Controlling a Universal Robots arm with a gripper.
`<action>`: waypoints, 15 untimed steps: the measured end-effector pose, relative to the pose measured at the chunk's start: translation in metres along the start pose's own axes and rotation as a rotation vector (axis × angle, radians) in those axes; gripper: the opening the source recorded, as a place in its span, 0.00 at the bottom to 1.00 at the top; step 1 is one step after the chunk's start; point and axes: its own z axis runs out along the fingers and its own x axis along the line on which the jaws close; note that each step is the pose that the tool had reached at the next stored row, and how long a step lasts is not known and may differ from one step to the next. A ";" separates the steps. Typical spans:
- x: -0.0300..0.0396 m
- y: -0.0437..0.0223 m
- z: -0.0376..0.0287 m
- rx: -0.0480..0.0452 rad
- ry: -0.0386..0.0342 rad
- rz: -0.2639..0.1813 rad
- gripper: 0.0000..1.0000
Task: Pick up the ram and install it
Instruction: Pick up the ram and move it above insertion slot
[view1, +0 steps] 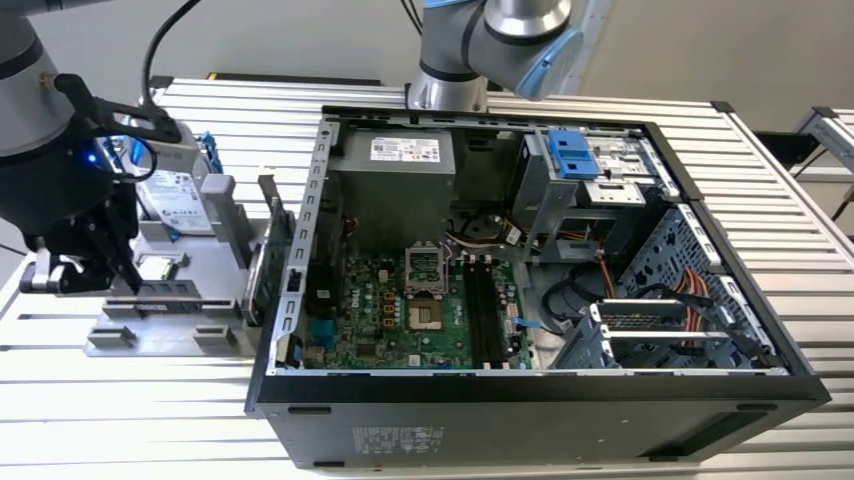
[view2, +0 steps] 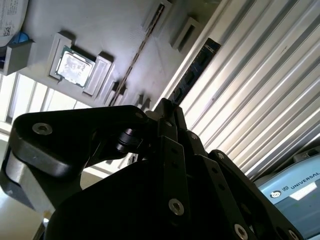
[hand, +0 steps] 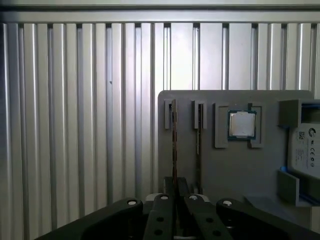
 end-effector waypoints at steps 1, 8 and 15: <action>0.0000 0.0000 -0.0008 -0.0001 0.0001 0.000 0.00; 0.0001 0.0001 -0.0062 0.0000 0.0000 0.000 0.00; 0.0001 0.0003 -0.0109 -0.0001 0.0000 0.000 0.00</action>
